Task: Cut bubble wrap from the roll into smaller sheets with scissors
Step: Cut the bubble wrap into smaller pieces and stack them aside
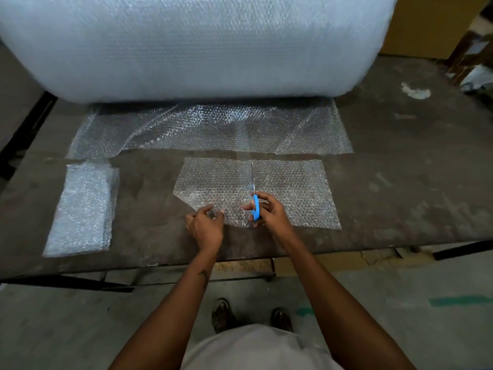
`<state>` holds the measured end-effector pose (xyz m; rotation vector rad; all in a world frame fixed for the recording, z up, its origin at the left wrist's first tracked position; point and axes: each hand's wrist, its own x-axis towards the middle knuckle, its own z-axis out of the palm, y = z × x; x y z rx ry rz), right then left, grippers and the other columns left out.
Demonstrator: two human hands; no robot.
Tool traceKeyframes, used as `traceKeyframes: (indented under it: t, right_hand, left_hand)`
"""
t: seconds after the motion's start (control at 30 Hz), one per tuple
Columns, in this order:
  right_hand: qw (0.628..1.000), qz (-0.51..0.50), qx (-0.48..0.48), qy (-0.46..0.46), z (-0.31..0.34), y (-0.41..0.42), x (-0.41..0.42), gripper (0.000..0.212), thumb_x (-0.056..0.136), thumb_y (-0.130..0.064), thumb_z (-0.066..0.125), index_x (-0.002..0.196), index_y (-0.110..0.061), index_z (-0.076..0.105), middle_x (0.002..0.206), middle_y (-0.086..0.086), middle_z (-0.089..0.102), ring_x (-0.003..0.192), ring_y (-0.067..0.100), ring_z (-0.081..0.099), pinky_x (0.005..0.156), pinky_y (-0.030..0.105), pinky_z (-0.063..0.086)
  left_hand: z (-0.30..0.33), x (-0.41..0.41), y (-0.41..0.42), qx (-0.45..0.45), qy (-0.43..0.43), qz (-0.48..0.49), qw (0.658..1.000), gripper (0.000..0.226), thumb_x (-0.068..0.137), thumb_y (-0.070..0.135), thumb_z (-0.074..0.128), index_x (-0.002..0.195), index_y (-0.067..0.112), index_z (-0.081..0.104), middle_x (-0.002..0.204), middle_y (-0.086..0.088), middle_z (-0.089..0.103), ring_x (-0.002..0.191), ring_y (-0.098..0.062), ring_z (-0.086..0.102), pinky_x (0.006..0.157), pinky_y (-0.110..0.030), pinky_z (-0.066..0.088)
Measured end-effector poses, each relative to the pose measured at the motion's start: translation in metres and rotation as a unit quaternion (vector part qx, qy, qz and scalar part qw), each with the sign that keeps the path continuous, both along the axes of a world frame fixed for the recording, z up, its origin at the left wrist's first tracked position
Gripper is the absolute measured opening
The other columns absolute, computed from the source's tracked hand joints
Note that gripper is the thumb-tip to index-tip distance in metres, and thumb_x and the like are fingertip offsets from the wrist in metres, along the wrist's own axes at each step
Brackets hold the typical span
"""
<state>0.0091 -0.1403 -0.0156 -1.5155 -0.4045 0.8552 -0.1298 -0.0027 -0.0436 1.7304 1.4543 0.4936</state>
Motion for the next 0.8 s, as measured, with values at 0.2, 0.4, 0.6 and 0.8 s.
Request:
traceKeyframes:
  t: [0.2, 0.4, 0.6, 0.8]
  right_hand:
    - [0.996, -0.073, -0.056, -0.020, -0.012, -0.006, -0.014, 0.023, 0.110, -0.012, 0.056, 0.126, -0.027, 0.056, 0.108, 0.004, 0.081, 0.083, 0.020, 0.076, 0.056, 0.029, 0.055]
    - [0.989, -0.081, -0.095, -0.075, -0.023, -0.002, -0.022, 0.034, 0.107, -0.017, 0.063, 0.130, -0.042, 0.059, 0.119, -0.005, 0.078, 0.097, 0.013, 0.078, 0.054, 0.022, 0.054]
    - [0.979, -0.047, -0.139, -0.139, -0.029, 0.007, -0.019, 0.037, 0.102, -0.030, 0.073, 0.131, -0.048, 0.059, 0.117, -0.008, 0.079, 0.098, 0.006, 0.077, 0.079, 0.031, 0.064]
    - [0.980, -0.092, -0.120, -0.134, -0.022, 0.017, -0.036, 0.031, 0.105, -0.020, 0.066, 0.132, -0.035, 0.063, 0.114, -0.001, 0.077, 0.094, 0.013, 0.076, 0.072, 0.032, 0.062]
  left_hand:
    - [0.008, 0.006, -0.016, -0.001, -0.039, 0.036, 0.999, 0.063, 0.090, -0.007, 0.076, 0.134, 0.034, 0.060, 0.137, -0.013, 0.026, 0.096, -0.028, 0.060, 0.089, -0.019, 0.049]
    - [0.005, 0.002, -0.006, 0.014, -0.022, -0.028, 0.999, 0.061, 0.098, -0.003, 0.060, 0.140, 0.040, 0.066, 0.121, -0.014, 0.059, 0.094, -0.023, 0.056, 0.091, -0.019, 0.046]
    - [0.009, -0.005, -0.002, 0.020, -0.049, -0.097, 0.994, 0.036, 0.105, 0.019, 0.059, 0.135, 0.037, 0.067, 0.110, -0.017, 0.062, 0.089, -0.021, 0.057, 0.093, -0.033, 0.052]
    - [0.012, -0.020, 0.006, 0.061, -0.122, -0.140, 0.981, 0.023, 0.103, 0.011, 0.066, 0.118, 0.028, 0.072, 0.117, -0.004, 0.050, 0.083, -0.012, 0.063, 0.090, -0.037, 0.058]
